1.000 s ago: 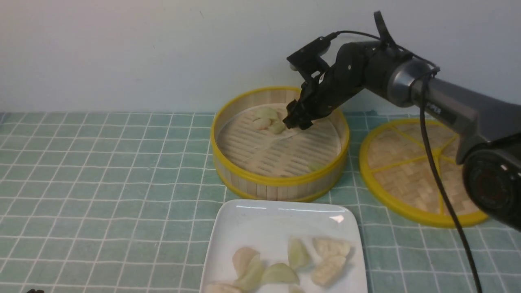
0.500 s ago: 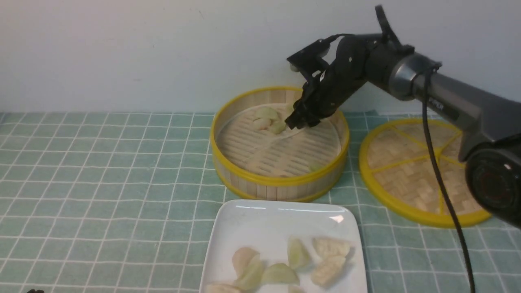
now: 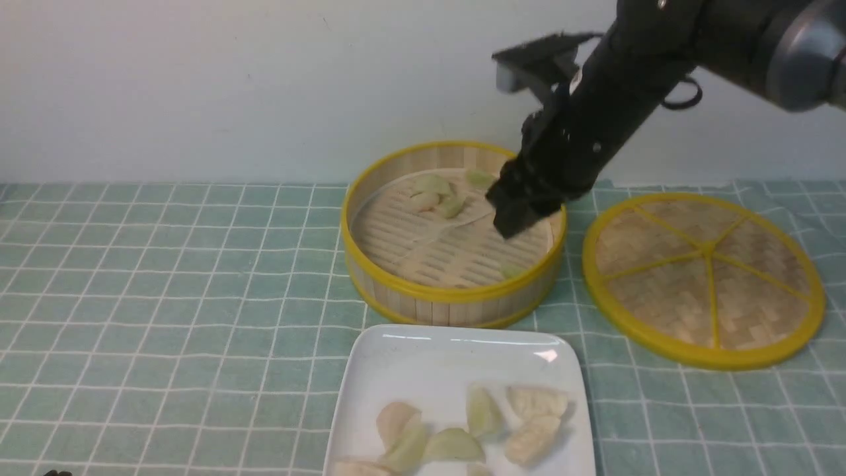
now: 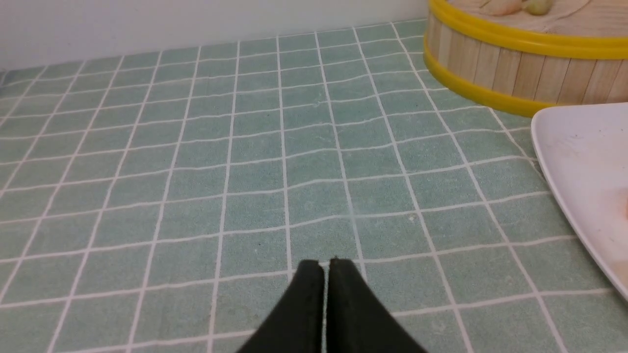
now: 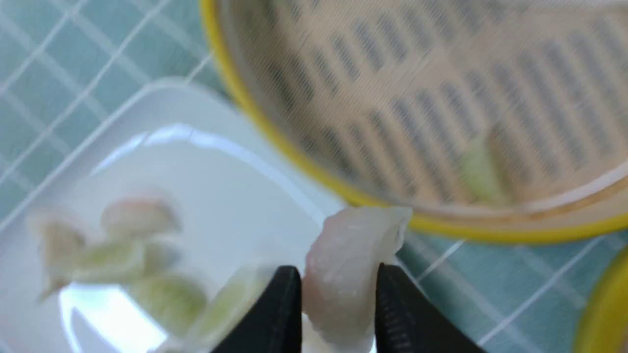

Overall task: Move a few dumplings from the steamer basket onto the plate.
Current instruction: Use the right arm to put the dumpling into the plate

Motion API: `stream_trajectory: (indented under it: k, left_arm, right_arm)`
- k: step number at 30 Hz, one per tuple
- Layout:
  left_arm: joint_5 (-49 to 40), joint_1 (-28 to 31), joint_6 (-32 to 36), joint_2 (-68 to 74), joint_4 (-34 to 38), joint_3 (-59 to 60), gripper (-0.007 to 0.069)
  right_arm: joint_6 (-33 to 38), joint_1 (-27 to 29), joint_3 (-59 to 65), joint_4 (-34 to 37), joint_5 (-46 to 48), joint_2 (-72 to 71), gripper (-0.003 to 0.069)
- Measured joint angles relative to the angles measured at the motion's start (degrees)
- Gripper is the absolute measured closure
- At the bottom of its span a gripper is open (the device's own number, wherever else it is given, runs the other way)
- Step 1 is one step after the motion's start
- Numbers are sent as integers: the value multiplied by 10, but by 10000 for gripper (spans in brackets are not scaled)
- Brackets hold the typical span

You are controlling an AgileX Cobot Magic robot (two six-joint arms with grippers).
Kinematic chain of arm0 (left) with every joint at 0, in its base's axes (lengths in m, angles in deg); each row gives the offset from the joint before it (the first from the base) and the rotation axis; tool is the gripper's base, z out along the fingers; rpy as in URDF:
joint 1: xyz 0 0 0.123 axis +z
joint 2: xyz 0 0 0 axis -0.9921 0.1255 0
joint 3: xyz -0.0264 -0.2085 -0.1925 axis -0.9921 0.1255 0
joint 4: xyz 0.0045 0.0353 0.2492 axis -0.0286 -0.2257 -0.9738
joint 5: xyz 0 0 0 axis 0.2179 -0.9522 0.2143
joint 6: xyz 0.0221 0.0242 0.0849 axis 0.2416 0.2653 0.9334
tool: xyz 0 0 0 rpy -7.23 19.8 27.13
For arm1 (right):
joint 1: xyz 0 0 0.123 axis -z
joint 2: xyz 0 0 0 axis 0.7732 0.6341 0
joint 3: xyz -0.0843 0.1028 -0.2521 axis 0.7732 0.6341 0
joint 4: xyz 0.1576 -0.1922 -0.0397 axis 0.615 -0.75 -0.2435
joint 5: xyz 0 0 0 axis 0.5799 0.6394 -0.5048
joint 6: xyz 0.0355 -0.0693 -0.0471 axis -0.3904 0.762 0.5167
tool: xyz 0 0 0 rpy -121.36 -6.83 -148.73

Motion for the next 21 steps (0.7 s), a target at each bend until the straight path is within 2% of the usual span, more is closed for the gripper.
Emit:
stream_trajectory:
  k: [3, 6, 15, 17, 19, 20, 21]
  left_arm:
    - [0, 0, 0, 0, 0, 0, 631]
    - [0, 0, 0, 0, 0, 0, 631]
    - [0, 0, 0, 0, 0, 0, 631]
    - [0, 0, 0, 0, 0, 0, 631]
    - [0, 0, 0, 0, 0, 0, 631]
    - [0, 0, 0, 0, 0, 0, 631]
    - [0, 0, 0, 0, 0, 0, 631]
  right_arm:
    - [23, -38, 80, 7, -5, -14, 484]
    - [28, -67, 126, 11, -54, -1, 484]
    - [22, -94, 134, 16, -154, 58, 470]
    - [21, -94, 135, 16, -157, 63, 424]
    - [21, -94, 130, 15, -155, 63, 326]
    - [21, -94, 129, 15, -154, 63, 317]
    - [21, -94, 109, 15, -146, 63, 243]
